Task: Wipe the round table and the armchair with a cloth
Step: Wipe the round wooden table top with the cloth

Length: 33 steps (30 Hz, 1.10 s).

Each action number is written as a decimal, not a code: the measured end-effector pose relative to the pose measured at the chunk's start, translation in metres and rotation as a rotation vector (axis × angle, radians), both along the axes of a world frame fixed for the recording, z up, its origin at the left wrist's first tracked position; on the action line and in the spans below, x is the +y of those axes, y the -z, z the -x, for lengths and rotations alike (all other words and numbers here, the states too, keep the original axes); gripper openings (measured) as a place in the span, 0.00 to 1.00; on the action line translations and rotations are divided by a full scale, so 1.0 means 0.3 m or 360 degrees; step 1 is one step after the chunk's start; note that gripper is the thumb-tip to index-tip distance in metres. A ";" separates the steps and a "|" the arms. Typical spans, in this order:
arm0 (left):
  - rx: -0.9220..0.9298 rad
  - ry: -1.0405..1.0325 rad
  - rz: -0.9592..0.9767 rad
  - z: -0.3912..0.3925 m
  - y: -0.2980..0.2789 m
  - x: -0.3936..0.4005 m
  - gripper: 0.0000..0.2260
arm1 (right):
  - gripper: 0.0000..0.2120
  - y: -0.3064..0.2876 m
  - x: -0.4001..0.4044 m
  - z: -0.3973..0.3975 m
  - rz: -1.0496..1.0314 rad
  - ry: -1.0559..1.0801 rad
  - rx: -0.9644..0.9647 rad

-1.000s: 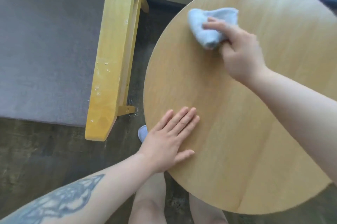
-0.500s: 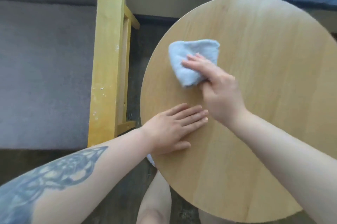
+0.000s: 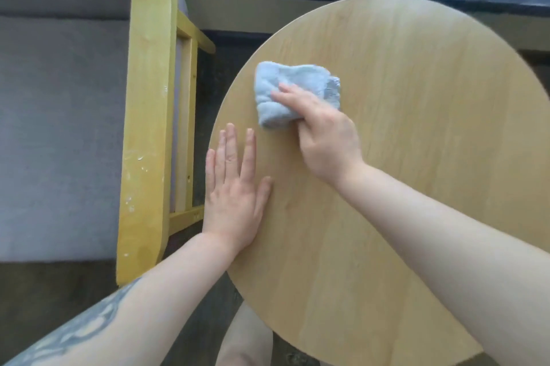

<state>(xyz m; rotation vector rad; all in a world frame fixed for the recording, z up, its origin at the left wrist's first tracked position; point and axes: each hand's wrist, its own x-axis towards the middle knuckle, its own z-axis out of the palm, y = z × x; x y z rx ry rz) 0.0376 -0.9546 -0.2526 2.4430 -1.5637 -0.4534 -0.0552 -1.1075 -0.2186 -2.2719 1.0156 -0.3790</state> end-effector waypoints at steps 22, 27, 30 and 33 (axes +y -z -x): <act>-0.0105 0.0412 0.0197 0.098 0.036 -0.215 0.25 | 0.25 -0.010 -0.580 0.162 -0.0097 0.1041 0.0230; -0.0156 0.0410 0.0199 0.087 0.041 -0.227 0.23 | 0.25 0.120 -0.330 -0.111 0.0111 -0.0090 0.0220; -0.0078 0.0365 0.0228 0.077 0.038 -0.248 0.19 | 0.22 0.042 -0.204 -0.208 -0.0243 -0.0691 0.0148; -0.0106 0.0393 0.0205 0.074 0.035 -0.248 0.23 | 0.23 -0.068 -0.331 -0.087 -0.0219 -0.0353 -0.0238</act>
